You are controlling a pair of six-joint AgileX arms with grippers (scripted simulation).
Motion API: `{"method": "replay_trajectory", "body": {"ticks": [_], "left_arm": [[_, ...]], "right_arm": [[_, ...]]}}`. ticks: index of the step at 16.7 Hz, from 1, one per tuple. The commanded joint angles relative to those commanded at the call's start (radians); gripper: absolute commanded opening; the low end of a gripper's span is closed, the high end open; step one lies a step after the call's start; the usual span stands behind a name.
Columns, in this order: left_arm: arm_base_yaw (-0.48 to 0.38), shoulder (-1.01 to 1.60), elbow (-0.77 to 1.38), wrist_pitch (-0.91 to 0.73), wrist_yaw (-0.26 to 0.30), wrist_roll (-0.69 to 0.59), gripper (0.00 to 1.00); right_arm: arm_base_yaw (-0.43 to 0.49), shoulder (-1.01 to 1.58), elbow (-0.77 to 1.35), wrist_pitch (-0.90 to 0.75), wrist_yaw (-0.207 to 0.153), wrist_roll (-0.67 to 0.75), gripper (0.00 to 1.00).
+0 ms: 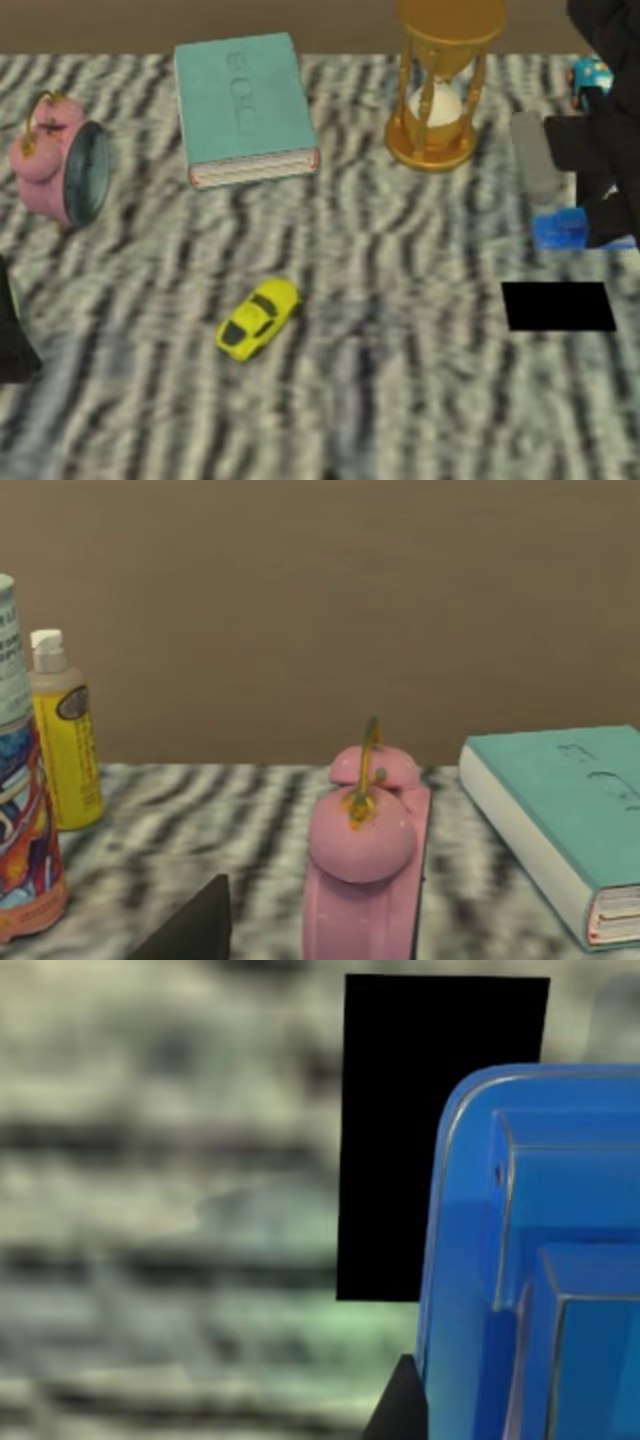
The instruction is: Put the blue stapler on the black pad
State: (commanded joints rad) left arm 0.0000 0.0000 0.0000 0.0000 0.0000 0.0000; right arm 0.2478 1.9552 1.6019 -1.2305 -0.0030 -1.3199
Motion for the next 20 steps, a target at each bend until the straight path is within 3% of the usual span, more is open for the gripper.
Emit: {"method": "replay_trajectory", "body": {"ticks": [7,15,20], "left_arm": [[0.0,0.0,0.0,0.0,0.0,0.0,1.0],[0.0,0.0,0.0,0.0,0.0,0.0,1.0],[0.0,0.0,0.0,0.0,0.0,0.0,1.0]], "right_arm": [[-0.007,0.004,0.001,0.015,-0.001,-0.013,0.0],[-0.009,0.097,-0.22,0.331,0.0,-0.014,0.0],[-0.009,0.109,-0.246,0.362,0.001,-0.015,0.0]]}}
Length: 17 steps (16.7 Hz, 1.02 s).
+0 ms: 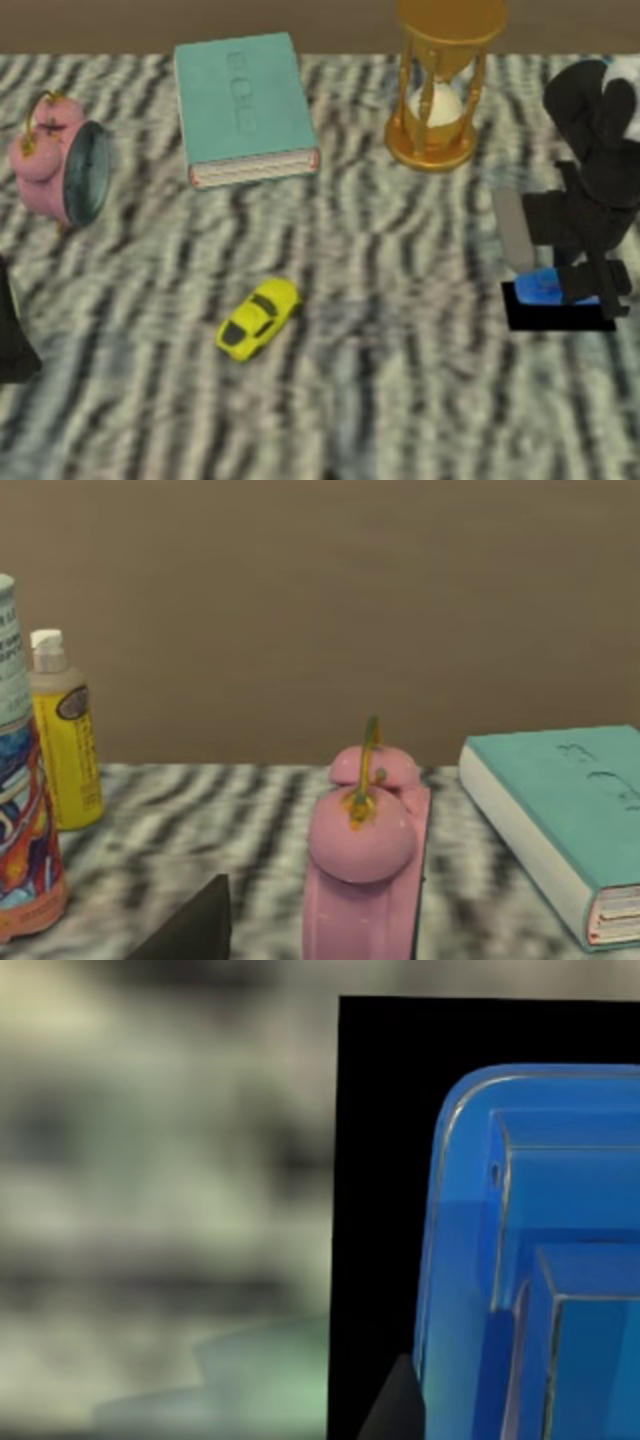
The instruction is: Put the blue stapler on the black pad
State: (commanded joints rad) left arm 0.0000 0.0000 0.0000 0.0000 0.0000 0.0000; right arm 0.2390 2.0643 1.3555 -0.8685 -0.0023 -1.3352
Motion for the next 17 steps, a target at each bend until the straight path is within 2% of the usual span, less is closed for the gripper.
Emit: {"method": "replay_trajectory", "body": {"ticks": [1,14,17], "left_arm": [[0.0,0.0,0.0,0.0,0.0,0.0,1.0],[0.0,0.0,0.0,0.0,0.0,0.0,1.0],[0.0,0.0,0.0,0.0,0.0,0.0,1.0]], "right_arm": [[0.0,0.0,0.0,0.0,0.0,0.0,0.0],[0.0,0.0,0.0,0.0,0.0,0.0,0.98],[0.0,0.0,0.0,0.0,0.0,0.0,1.0]]}}
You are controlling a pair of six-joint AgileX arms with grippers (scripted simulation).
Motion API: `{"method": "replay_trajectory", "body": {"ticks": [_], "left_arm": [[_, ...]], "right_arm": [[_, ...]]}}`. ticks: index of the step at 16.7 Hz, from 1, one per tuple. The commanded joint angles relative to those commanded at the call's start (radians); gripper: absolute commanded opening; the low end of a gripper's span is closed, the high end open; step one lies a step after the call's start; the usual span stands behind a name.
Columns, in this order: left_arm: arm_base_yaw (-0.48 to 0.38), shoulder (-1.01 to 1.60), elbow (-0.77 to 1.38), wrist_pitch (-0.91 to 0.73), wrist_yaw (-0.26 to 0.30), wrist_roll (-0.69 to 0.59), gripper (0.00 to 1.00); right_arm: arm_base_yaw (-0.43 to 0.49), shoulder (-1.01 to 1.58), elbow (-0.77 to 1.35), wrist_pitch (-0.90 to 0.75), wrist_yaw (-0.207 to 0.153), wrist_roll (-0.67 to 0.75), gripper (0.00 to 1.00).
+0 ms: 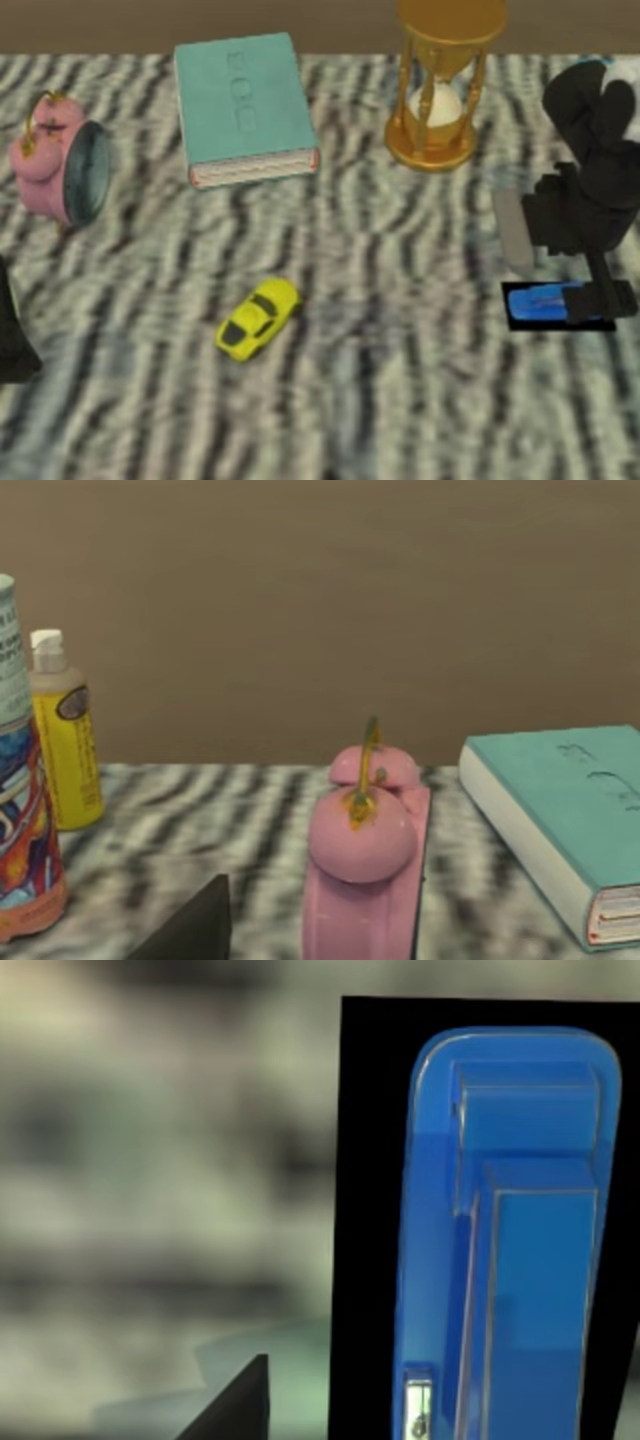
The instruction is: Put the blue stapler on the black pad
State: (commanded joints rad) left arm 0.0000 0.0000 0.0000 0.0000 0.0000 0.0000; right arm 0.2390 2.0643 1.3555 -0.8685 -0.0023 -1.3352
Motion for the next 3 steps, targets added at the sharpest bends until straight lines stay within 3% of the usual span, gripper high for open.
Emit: {"method": "replay_trajectory", "body": {"ticks": [3], "left_arm": [[0.0,0.0,0.0,0.0,0.0,0.0,1.0]], "right_arm": [[0.0,0.0,0.0,0.0,0.0,0.0,1.0]]}}
